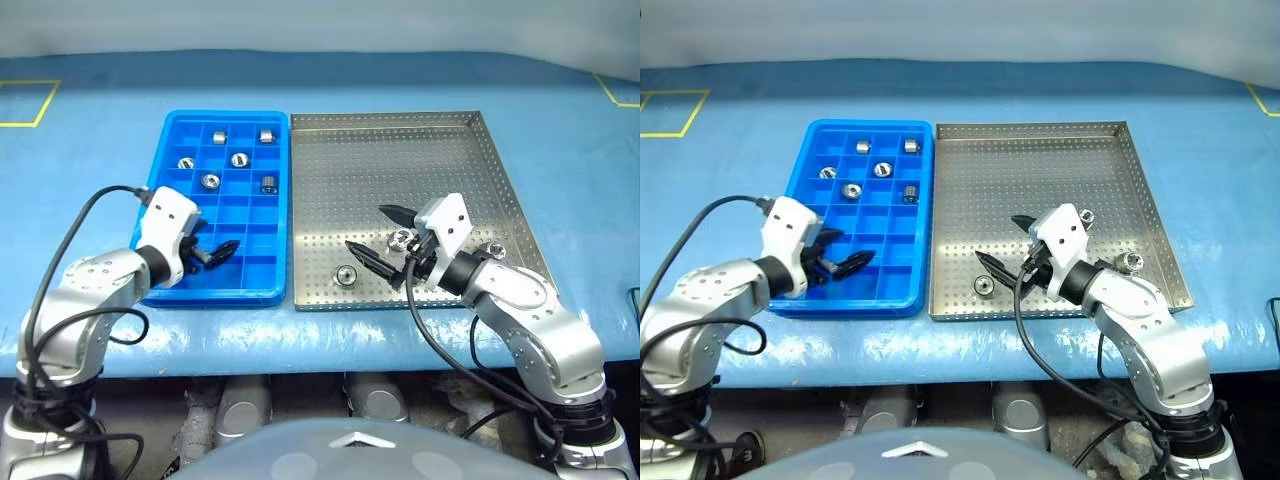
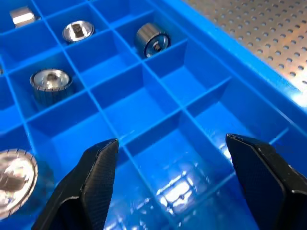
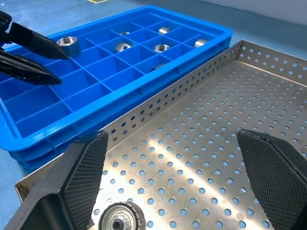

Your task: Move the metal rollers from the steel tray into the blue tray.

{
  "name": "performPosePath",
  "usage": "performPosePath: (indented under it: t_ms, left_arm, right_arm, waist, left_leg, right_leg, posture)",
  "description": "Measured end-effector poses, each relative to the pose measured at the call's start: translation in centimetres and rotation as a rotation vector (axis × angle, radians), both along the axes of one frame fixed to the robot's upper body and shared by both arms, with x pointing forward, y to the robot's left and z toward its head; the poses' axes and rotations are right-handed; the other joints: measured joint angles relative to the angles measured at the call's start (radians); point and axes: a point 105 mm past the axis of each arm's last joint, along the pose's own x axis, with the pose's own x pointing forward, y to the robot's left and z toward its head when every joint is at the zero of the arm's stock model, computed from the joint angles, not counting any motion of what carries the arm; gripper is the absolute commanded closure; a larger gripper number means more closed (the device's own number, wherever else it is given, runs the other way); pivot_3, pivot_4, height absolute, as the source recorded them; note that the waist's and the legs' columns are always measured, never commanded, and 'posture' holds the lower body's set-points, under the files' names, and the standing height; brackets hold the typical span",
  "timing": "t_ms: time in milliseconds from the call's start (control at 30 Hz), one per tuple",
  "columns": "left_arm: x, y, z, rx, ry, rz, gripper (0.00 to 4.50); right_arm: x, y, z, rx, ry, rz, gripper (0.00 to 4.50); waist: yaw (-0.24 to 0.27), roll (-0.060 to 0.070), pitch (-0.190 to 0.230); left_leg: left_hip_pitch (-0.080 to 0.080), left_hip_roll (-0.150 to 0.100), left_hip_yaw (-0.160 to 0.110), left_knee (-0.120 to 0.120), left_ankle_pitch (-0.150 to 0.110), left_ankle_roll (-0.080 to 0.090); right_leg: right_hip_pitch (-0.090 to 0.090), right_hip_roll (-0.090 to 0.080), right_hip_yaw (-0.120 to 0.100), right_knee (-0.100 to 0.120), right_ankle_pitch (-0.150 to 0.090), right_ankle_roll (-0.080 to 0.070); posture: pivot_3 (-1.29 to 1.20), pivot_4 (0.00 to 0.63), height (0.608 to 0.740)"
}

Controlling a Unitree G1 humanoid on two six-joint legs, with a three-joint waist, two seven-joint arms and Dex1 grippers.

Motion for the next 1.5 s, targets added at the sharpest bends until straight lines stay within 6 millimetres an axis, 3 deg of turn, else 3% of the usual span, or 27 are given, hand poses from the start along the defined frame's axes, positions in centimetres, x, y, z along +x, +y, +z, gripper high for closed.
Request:
performPosePath:
  t_ms: [233, 533, 767, 1267, 1367, 1500]
  left_arm:
    - [-0.5, 1.9, 0.1, 0.018, -0.009, 0.082, 0.61]
    - [0.6, 1.1, 0.7, -0.010, -0.041, 0.074, 0.61]
    - [1.3, 1.2, -0.6, -0.030, 0.011, 0.097, 0.61]
    - [3.0, 0.9, -0.1, -0.105, -0.047, 0.129, 0.61]
    - [3.0, -0.4, 0.9, -0.193, -0.084, 0.071, 0.61]
    - [2.7, -6.1, 4.7, -0.358, -0.186, -0.183, 0.61]
  right_arm:
    - [0.4, 0.0, 0.2, -0.008, -0.004, 0.015, 0.00]
    - [0.6, 0.5, 0.1, -0.009, 0.001, 0.040, 0.00]
    - [0.7, 0.5, 0.1, -0.011, -0.001, 0.033, 0.00]
    - [0.8, 0.7, 0.2, -0.020, -0.014, 0.032, 0.00]
    - [0.8, 0.7, 0.2, -0.026, -0.015, 0.027, 0.00]
    - [0.5, 0.3, 0.0, -0.047, -0.013, 0.017, 0.00]
  waist:
    - [0.016, 0.000, 0.000]
    - [0.028, 0.000, 0.000]
    - [0.032, 0.000, 0.000]
    - [0.039, 0.000, 0.000]
    - [0.040, 0.000, 0.000]
    - [0.051, 0.000, 0.000]
  left_leg:
    - [0.000, 0.000, 0.000, 0.000, 0.000, 0.000]
    - [0.000, 0.000, 0.000, -0.001, 0.000, 0.000]
    - [0.000, 0.000, 0.000, -0.002, 0.000, 0.000]
    - [0.000, 0.000, 0.000, -0.002, 0.000, 0.000]
    - [-0.001, 0.000, 0.000, -0.002, 0.000, 0.000]
    - [-0.001, -0.001, -0.001, -0.001, 0.000, 0.000]
  right_leg:
    - [0.000, 0.000, 0.000, 0.000, 0.000, 0.000]
    - [0.000, 0.000, 0.000, 0.000, 0.000, 0.000]
    - [-0.001, 0.000, -0.001, 0.000, 0.001, 0.001]
    - [-0.001, 0.000, -0.001, 0.000, 0.001, 0.001]
    - [-0.001, -0.001, -0.001, -0.001, 0.001, 0.001]
    - [0.000, -0.001, -0.002, -0.001, 0.001, 0.002]
  posture:
    - [0.03, 0.150, 0.740]
    - [0.04, 0.150, 0.740]
    - [0.04, 0.150, 0.740]
    - [0.03, 0.150, 0.740]
    - [0.02, 0.150, 0.740]
    - [0.01, 0.150, 0.740]
